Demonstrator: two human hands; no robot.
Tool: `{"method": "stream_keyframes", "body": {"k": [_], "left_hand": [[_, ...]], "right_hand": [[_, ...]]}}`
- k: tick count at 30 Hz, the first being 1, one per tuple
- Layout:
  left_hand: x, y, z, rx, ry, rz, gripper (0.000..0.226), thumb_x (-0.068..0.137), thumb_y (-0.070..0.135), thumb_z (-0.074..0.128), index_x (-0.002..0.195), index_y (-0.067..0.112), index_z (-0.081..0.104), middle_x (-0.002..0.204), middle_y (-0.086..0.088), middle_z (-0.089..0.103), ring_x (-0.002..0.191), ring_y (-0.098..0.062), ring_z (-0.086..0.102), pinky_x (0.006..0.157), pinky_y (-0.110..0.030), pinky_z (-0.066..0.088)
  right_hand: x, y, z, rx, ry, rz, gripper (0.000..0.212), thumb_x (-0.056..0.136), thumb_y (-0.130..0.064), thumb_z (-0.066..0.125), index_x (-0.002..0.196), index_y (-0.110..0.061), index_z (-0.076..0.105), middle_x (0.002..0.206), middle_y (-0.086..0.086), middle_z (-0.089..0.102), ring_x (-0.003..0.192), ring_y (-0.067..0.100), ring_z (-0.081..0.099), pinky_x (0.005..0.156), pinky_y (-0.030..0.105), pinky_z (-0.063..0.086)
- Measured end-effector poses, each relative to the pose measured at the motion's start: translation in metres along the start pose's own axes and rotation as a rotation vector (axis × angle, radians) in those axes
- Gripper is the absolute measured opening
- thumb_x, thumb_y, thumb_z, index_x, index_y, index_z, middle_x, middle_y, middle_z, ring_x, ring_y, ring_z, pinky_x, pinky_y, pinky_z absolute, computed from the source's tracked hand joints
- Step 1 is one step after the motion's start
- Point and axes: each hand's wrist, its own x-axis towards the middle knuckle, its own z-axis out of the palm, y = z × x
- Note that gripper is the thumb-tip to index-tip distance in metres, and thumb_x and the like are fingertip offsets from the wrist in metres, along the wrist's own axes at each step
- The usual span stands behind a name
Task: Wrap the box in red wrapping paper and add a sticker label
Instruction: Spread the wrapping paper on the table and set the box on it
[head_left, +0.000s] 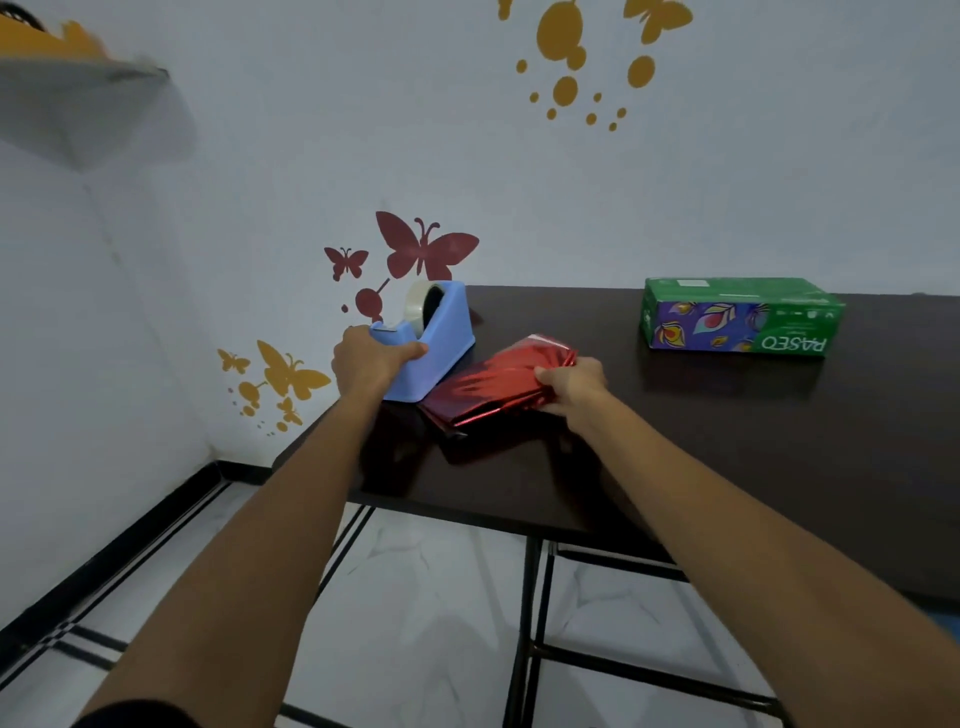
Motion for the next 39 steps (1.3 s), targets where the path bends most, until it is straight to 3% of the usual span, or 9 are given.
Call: {"method": "stream_keyframes", "body": {"k": [6, 9, 13, 16, 21, 25, 27, 33, 39], "left_hand": [[-0.011, -0.001, 0.001, 0.015, -0.006, 0.082, 0.089, 0.075, 0.040, 0.076, 0.143, 0.004, 0.032, 0.144, -0.020, 0.040, 0.131, -0.036, 0.040, 0.103, -0.045, 0.034], [-0.048, 0.030, 0.017, 0.101, 0.131, 0.398, 0.092, 0.082, 0.042, 0.068, 0.150, 0.010, 0.014, 0.156, -0.013, 0.019, 0.143, -0.030, 0.017, 0.114, -0.050, 0.012], [-0.139, 0.101, 0.074, -0.114, -0.502, 0.635, 0.039, 0.083, 0.039, 0.068, 0.118, 0.020, 0.065, 0.126, 0.003, 0.060, 0.115, -0.011, 0.057, 0.103, -0.029, 0.037], [-0.188, 0.117, 0.117, -0.143, -0.900, 0.572, 0.054, 0.073, 0.046, 0.075, 0.121, 0.026, 0.064, 0.122, 0.007, 0.063, 0.107, -0.007, 0.060, 0.097, -0.026, 0.045], [-0.206, 0.122, 0.141, -0.073, -0.987, 0.574, 0.102, 0.057, 0.058, 0.080, 0.144, 0.026, 0.037, 0.140, 0.006, 0.049, 0.123, -0.009, 0.050, 0.105, -0.027, 0.037], [-0.203, 0.122, 0.143, -0.101, -0.834, 0.657, 0.049, 0.080, 0.032, 0.073, 0.127, 0.023, 0.060, 0.123, 0.002, 0.064, 0.110, -0.012, 0.062, 0.103, -0.038, 0.044], [-0.199, 0.128, 0.142, -0.279, -0.753, 0.530, 0.015, 0.088, 0.020, 0.064, 0.100, 0.021, 0.073, 0.096, -0.001, 0.074, 0.090, -0.015, 0.069, 0.094, -0.041, 0.050], [-0.179, 0.152, 0.144, -0.765, -0.759, -0.246, 0.027, 0.095, 0.010, 0.043, 0.074, 0.012, 0.059, 0.051, 0.001, 0.062, 0.042, -0.009, 0.059, 0.044, -0.020, 0.048], [-0.146, 0.135, 0.141, -0.991, -0.597, -0.595, 0.035, 0.099, 0.015, 0.026, 0.078, 0.010, 0.054, 0.072, -0.009, 0.054, 0.064, -0.022, 0.053, 0.044, -0.030, 0.052]], "right_hand": [[-0.002, -0.014, -0.114, -0.017, 0.131, -0.049, 0.035, 0.084, 0.004, 0.063, 0.118, 0.004, 0.053, 0.108, 0.019, 0.059, 0.085, 0.026, 0.059, 0.043, 0.029, 0.054], [-0.008, -0.013, -0.168, 0.015, 0.120, -0.014, 0.029, 0.084, 0.004, 0.063, 0.111, 0.002, 0.055, 0.095, 0.015, 0.058, 0.070, 0.020, 0.057, 0.035, 0.022, 0.050], [-0.014, -0.006, -0.216, 0.026, 0.235, -0.031, 0.017, 0.076, -0.001, 0.073, 0.085, -0.004, 0.059, 0.088, 0.012, 0.061, 0.069, 0.020, 0.059, 0.048, 0.027, 0.055], [-0.016, 0.001, -0.233, -0.010, 0.297, -0.091, 0.021, 0.067, -0.010, 0.082, 0.080, -0.008, 0.065, 0.088, 0.014, 0.066, 0.080, 0.028, 0.064, 0.063, 0.036, 0.055], [-0.023, -0.001, -0.247, -0.009, 0.358, -0.106, 0.036, 0.068, -0.020, 0.084, 0.093, -0.005, 0.063, 0.093, 0.013, 0.068, 0.085, 0.029, 0.067, 0.076, 0.043, 0.057], [-0.020, -0.003, -0.245, -0.019, 0.337, -0.144, 0.042, 0.073, -0.045, 0.076, 0.091, -0.009, 0.064, 0.097, 0.010, 0.068, 0.090, 0.027, 0.065, 0.084, 0.043, 0.054], [-0.021, -0.006, -0.244, -0.050, 0.271, -0.129, 0.054, 0.079, -0.058, 0.061, 0.094, -0.007, 0.062, 0.096, 0.009, 0.068, 0.088, 0.024, 0.063, 0.085, 0.040, 0.051], [-0.026, -0.009, -0.246, 0.070, 0.148, -0.159, 0.038, 0.076, -0.042, 0.073, 0.101, -0.014, 0.065, 0.099, 0.008, 0.070, 0.094, 0.024, 0.066, 0.086, 0.036, 0.053], [-0.020, -0.012, -0.255, 0.144, 0.227, -0.117, 0.032, 0.078, -0.011, 0.075, 0.105, 0.001, 0.064, 0.080, 0.009, 0.067, 0.049, 0.009, 0.062, 0.049, 0.021, 0.053]]}}
